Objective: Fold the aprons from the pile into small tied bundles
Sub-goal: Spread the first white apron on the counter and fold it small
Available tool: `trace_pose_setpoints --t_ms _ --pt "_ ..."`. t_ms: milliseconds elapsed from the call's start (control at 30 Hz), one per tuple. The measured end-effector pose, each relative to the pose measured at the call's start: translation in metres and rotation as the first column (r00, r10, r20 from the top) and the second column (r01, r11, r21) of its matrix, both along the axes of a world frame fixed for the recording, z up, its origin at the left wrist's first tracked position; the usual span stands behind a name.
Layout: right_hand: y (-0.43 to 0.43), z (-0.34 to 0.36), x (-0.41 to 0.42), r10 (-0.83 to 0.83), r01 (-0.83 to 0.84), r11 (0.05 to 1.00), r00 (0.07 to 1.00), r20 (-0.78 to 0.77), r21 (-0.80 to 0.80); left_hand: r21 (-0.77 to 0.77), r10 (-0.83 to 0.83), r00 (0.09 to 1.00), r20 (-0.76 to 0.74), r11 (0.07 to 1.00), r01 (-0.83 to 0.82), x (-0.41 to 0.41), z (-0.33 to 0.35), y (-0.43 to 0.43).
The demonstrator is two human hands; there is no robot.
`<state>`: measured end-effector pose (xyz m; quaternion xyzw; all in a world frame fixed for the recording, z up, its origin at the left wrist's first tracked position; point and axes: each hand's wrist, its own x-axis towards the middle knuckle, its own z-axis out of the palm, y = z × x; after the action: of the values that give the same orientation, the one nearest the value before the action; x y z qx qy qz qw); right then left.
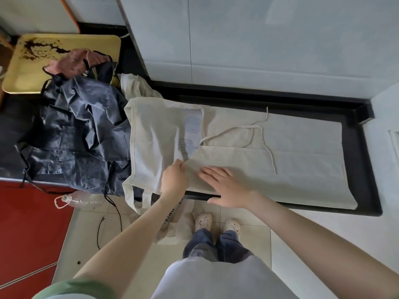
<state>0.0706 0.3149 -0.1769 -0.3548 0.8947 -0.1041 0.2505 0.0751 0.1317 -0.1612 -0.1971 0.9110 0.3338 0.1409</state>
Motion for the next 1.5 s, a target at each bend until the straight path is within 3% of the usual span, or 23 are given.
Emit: trace_pose_setpoints --t_ms 167,267,400,467,600,667,767,833,933,1067,1167,1233,1300,1367,1433,1500 --pt "0.002 -0.013 -0.003 -0.003 -0.010 0.996 0.990 -0.142 -0.092 0.106 0.094 0.992 -0.084 0.991 -0.084 -0.006 0.002 -0.001" --pt "0.004 -0.001 -0.007 -0.149 0.131 0.970 0.986 -0.077 -0.207 0.097 0.143 0.985 -0.099 0.986 -0.134 -0.007 0.007 -0.003" --pt "0.009 0.014 -0.009 -0.351 0.370 0.893 0.929 0.121 -0.255 0.033 0.108 0.991 -0.085 0.994 -0.105 0.007 0.004 0.003" --pt "0.011 0.014 -0.010 -0.338 0.354 0.903 0.935 0.107 -0.243 0.092 0.128 0.988 -0.086 0.989 -0.120 0.015 0.004 0.008" --pt "0.016 0.012 -0.011 -0.251 0.236 0.955 0.965 -0.069 -0.177 0.254 0.265 0.962 -0.068 0.937 -0.240 0.011 0.015 0.009" --pt "0.017 0.005 -0.008 -0.112 0.104 0.992 0.987 -0.118 -0.070 0.276 0.208 0.975 -0.083 0.945 -0.178 0.005 0.021 0.003" --pt "0.022 -0.005 -0.005 0.007 0.004 0.997 0.991 -0.136 0.081 0.093 -0.055 0.993 -0.100 0.994 0.064 -0.002 0.021 -0.016" --pt "0.026 -0.003 -0.005 0.102 -0.087 0.986 0.990 -0.102 0.143 -0.080 -0.208 0.978 0.014 0.975 0.208 -0.004 0.017 -0.031" --pt "0.037 -0.002 -0.007 0.172 -0.156 0.966 0.983 -0.059 0.207 -0.250 -0.267 0.954 0.136 0.923 0.294 -0.004 0.014 -0.047" --pt "0.053 0.002 -0.009 0.169 -0.188 0.940 0.982 0.089 0.286 -0.406 -0.127 0.984 -0.127 0.911 0.065 -0.004 0.013 -0.067" --pt "0.057 0.007 -0.011 0.135 -0.166 0.950 0.982 0.134 0.263 -0.484 0.041 0.989 -0.140 0.869 -0.105 -0.004 0.009 -0.077" --pt "0.056 0.009 -0.011 0.129 -0.156 0.953 0.985 0.118 0.261 -0.396 0.218 0.971 -0.103 0.886 -0.241 -0.007 0.012 -0.081" --pt "0.057 0.008 -0.009 0.134 -0.151 0.949 0.988 0.081 0.277 -0.325 0.335 0.942 0.034 0.895 -0.306 -0.013 0.012 -0.088" --pt "0.060 0.005 -0.007 0.139 -0.149 0.942 0.989 0.055 0.301 -0.260 0.271 0.962 0.023 0.931 -0.256 -0.014 0.010 -0.098" --pt "0.063 0.004 -0.008 0.131 -0.142 0.940 0.990 0.057 0.309 -0.187 0.219 0.972 -0.085 0.955 -0.232 -0.014 0.014 -0.105" --pt "0.063 0.005 -0.012 0.137 -0.154 0.940 0.988 0.077 0.305 -0.213 0.196 0.963 -0.183 0.949 -0.233 -0.016 0.018 -0.113"
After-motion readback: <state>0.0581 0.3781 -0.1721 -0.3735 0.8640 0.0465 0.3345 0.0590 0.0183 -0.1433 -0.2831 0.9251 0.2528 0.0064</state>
